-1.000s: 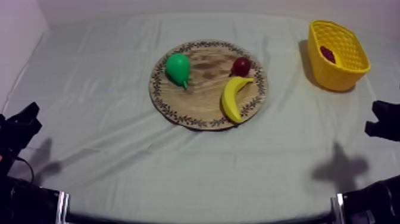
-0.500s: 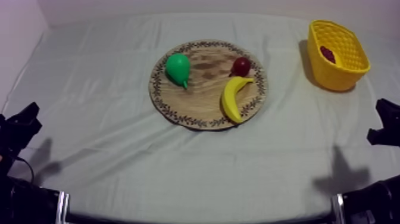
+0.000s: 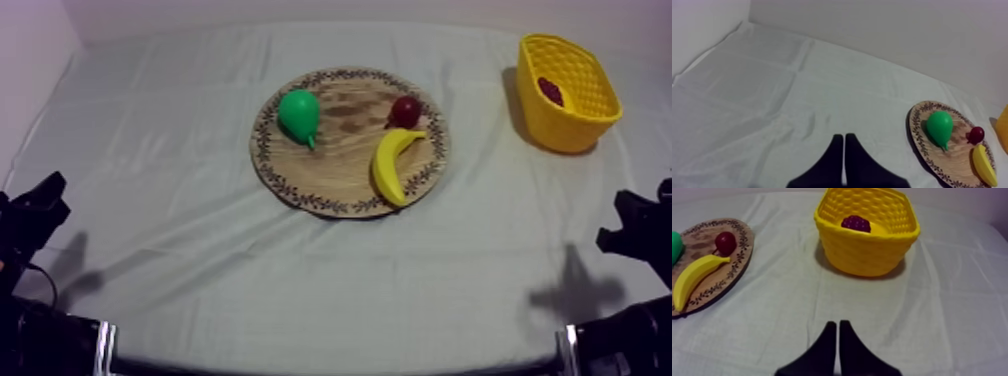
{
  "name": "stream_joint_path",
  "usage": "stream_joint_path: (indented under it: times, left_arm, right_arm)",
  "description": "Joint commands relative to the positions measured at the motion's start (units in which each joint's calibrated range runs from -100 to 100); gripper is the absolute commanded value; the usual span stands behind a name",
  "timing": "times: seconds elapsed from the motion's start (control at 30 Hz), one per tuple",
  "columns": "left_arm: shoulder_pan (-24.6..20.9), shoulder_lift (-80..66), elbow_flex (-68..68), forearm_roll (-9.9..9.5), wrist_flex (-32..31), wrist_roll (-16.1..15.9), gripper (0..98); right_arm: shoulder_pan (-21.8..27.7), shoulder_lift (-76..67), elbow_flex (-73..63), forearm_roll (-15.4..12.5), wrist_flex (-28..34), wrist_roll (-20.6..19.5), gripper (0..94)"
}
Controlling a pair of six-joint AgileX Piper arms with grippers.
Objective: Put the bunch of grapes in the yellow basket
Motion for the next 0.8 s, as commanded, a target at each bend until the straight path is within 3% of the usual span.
stream_joint_path:
  times: [0.0,0.23,0.5,0.77]
  left_arm:
    - [-0.02,0.00,0.00,0.00,0.02,-0.01,0.1]
    - [-0.02,0.00,0.00,0.00,0.02,-0.01,0.1]
    - [-0.02,0.00,0.00,0.00,0.02,-0.01,0.1]
    - [-0.02,0.00,0.00,0.00,0.02,0.00,0.1]
  right_arm:
    - [0.68,-0.04,0.01,-0.03,-0.29,0.10,0.4]
    - [3.93,-0.06,1.37,-1.78,-3.84,1.22,0.6]
    - [4.22,-0.12,2.34,-2.32,-6.91,-3.41,0.4]
    - [3.45,-0.12,2.40,-2.32,-7.09,-1.90,0.4]
